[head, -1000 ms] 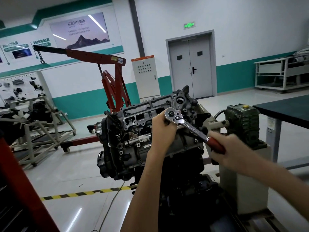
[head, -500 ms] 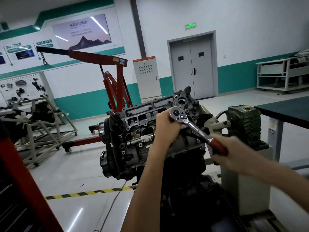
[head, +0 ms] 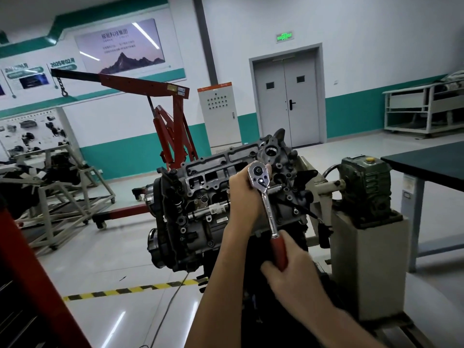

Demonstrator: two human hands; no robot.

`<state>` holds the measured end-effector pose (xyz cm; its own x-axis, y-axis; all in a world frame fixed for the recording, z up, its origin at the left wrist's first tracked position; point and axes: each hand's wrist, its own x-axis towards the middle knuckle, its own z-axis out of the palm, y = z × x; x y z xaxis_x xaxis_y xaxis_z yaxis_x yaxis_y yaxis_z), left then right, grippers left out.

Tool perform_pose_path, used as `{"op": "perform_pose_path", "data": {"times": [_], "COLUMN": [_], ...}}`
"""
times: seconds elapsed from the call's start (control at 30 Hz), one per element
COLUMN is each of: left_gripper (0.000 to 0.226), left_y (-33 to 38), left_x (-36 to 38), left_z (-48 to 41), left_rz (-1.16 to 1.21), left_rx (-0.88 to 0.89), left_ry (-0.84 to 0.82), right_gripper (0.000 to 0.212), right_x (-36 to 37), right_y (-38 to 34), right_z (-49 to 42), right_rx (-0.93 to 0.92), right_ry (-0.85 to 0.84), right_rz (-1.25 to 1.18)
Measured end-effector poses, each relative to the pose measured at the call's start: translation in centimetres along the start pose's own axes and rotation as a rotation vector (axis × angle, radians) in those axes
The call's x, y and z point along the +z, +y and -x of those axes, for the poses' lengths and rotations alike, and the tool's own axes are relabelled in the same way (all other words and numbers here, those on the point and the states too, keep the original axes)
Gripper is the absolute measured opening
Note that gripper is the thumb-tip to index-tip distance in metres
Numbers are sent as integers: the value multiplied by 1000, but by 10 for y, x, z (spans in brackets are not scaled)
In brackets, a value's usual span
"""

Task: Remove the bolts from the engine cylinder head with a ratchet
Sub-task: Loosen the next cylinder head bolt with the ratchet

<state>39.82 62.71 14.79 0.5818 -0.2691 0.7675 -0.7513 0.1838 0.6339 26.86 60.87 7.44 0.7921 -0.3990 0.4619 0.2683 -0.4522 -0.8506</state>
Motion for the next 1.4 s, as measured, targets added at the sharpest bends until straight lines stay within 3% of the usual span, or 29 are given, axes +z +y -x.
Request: {"op": "perform_pose_path", "data": {"times": [0.17, 0.27, 0.33, 0.47, 0.53, 0.6, 0.7, 0.8, 0.93, 0.97, 1.03, 1.13, 1.23, 1.3, 1.4], "left_gripper": [51, 52, 54, 53, 52, 52, 53, 50, 18, 17, 36, 47, 48, 47, 46], "left_y": [1, -1, -1, 0, -1, 1, 3, 1, 2, 2, -1, -1, 1, 1, 2], "left_x": [-2, -2, -1, 5, 5, 4, -1, -7, -5, -4, -1, 5, 7, 3, -3], "left_z": [-5, -2, 0, 3, 4, 5, 2, -4, -5, -3, 0, 3, 5, 4, 0], "left_rz": [-69, -70, -50, -10, -19, -26, -27, -42, -55, -46, -21, 19, 25, 37, 17], "left_rx": [24, 23, 36, 46, 48, 43, 7, -43, -66, -63, -51, -34, -35, -29, -58], "left_ry": [-20, 5, 18, 69, 72, 46, 3, -56, -72, -52, -1, 41, 58, 27, -16], "right_gripper": [36, 25, 21, 33, 31, 28, 29, 29, 20, 20, 26, 30, 28, 25, 24], "right_x": [-108, -130, -116, -30, 13, 28, -16, -85, -135, -134, -114, -55, 6, 21, -11], "right_y": [-4, -9, -1, 5, -2, -2, 3, 3, -9, -8, 1, 9, -1, -4, 2], "right_z": [-43, -68, -55, 0, 7, 6, -2, -29, -70, -70, -54, -13, 4, 4, -3], "right_rx": [-157, -237, -183, -26, 30, 21, -37, -132, -290, -288, -220, -107, 4, 4, 3], "right_ry": [-276, -286, -240, 51, 64, 45, -38, -225, -257, -242, -181, 5, 37, 33, -46], "right_rz": [509, 678, 584, 141, -90, -150, 62, 417, 730, 718, 598, 254, -67, -120, 58]}}
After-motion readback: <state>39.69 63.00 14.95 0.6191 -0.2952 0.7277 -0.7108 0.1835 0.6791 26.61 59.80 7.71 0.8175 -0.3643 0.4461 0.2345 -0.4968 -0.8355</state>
